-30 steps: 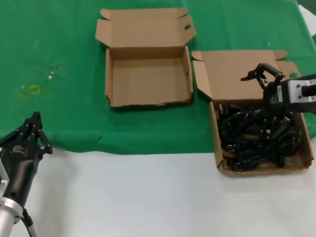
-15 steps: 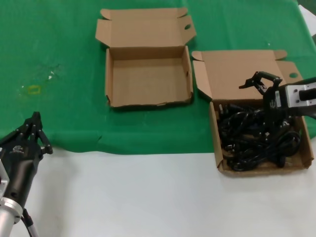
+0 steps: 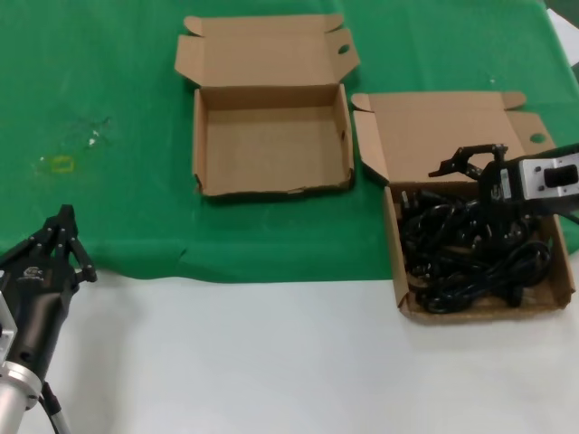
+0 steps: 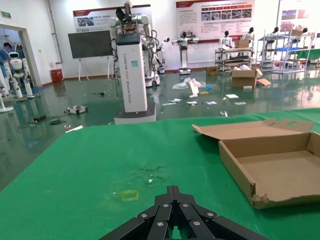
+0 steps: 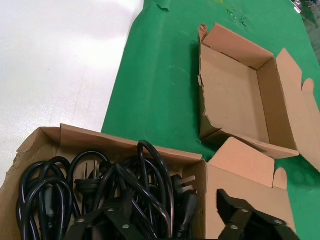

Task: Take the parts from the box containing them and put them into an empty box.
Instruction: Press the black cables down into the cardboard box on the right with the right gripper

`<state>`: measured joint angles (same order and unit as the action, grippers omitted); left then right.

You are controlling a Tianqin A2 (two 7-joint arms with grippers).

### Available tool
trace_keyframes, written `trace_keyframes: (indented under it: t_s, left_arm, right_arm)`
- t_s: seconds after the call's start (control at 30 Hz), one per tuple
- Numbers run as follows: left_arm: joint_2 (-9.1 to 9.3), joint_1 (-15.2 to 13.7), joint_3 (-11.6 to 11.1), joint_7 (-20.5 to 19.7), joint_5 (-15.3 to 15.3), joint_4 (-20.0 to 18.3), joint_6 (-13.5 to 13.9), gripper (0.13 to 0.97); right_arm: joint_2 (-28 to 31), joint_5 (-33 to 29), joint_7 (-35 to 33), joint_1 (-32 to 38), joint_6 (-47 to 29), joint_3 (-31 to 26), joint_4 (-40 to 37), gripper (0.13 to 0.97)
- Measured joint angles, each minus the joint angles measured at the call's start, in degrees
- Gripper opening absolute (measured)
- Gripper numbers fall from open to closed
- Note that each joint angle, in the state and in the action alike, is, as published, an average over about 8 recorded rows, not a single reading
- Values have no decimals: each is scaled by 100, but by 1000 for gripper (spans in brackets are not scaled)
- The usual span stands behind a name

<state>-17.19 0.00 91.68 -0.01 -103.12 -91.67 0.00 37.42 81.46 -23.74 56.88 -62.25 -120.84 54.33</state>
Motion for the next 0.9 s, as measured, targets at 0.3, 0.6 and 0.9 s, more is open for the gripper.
trace_keyframes:
  t_s: [0.3, 0.6, 0.9]
  left_arm:
    - [0, 0, 0, 0, 0, 0, 0, 144]
    - [0, 0, 0, -3, 0, 0, 0, 144]
    - [0, 0, 0, -3, 2, 0, 0, 144]
  right_arm:
    - [21, -36, 27, -14, -7, 21, 58, 476]
    - [122, -35, 144, -128, -15, 68, 277, 367]
    - [243, -12, 350, -269, -9, 136, 575, 240]
